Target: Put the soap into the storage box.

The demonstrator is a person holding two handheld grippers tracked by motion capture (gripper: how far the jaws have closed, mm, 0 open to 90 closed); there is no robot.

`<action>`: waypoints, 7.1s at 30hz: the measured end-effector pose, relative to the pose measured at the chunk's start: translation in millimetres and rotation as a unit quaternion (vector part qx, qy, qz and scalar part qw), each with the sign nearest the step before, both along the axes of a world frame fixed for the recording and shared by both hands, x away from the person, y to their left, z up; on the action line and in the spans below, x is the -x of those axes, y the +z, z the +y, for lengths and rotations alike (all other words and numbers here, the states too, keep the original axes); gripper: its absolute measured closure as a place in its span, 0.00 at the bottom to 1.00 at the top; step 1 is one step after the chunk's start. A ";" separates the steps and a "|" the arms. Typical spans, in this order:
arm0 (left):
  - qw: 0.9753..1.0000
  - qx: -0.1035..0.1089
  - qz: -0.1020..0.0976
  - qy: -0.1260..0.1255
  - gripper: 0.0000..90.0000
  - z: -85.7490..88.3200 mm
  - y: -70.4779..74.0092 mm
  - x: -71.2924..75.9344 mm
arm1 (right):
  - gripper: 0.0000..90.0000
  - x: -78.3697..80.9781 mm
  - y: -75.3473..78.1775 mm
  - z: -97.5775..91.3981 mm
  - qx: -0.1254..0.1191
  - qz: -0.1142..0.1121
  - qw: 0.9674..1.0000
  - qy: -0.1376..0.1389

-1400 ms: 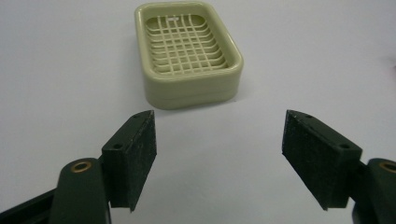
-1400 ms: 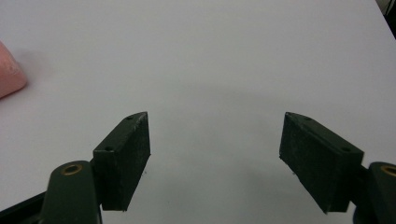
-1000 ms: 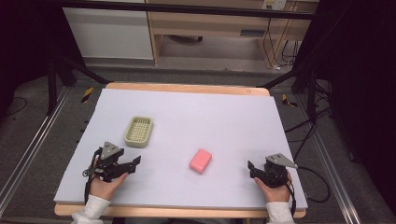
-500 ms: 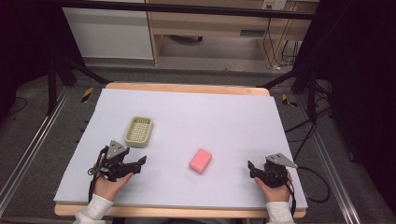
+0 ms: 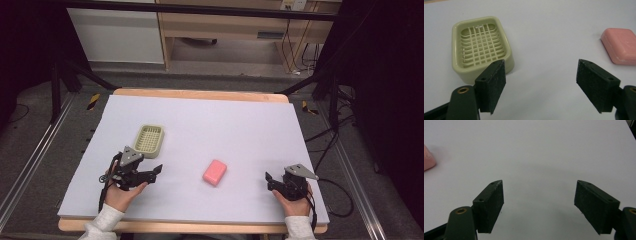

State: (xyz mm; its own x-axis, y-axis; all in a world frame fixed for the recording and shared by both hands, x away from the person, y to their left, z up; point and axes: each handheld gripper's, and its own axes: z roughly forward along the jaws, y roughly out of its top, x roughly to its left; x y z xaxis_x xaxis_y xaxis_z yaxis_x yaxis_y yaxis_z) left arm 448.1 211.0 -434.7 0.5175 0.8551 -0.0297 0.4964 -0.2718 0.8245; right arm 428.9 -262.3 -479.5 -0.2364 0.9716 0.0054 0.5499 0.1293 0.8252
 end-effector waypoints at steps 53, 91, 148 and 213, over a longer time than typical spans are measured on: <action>0.997 0.010 0.017 -0.071 0.25 -80.3 21.7 -18.0 | 0.27 -0.4 1.0 1.4 0.001 0.000 1.000 0.001; 0.993 -0.013 0.037 -0.109 0.24 -126.9 15.6 -23.7 | 0.28 -0.5 1.2 1.4 0.001 0.004 1.000 0.004; 0.985 -0.073 0.093 -0.124 0.20 -182.7 -24.1 -35.3 | 0.30 -0.9 0.8 1.9 -0.001 0.011 1.000 0.008; 0.978 -0.095 0.121 -0.139 0.41 -182.3 -23.5 -35.4 | 0.33 -1.2 0.7 2.1 -0.002 0.014 1.000 0.013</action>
State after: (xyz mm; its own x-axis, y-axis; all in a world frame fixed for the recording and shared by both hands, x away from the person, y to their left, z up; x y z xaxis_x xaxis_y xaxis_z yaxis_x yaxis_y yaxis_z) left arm 483.5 28.7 -458.1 0.7279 0.6849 -0.0332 0.5557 -0.5608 0.6138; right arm 430.1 -260.1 -478.8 -0.2607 0.9653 0.0165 0.5697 0.1400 0.8098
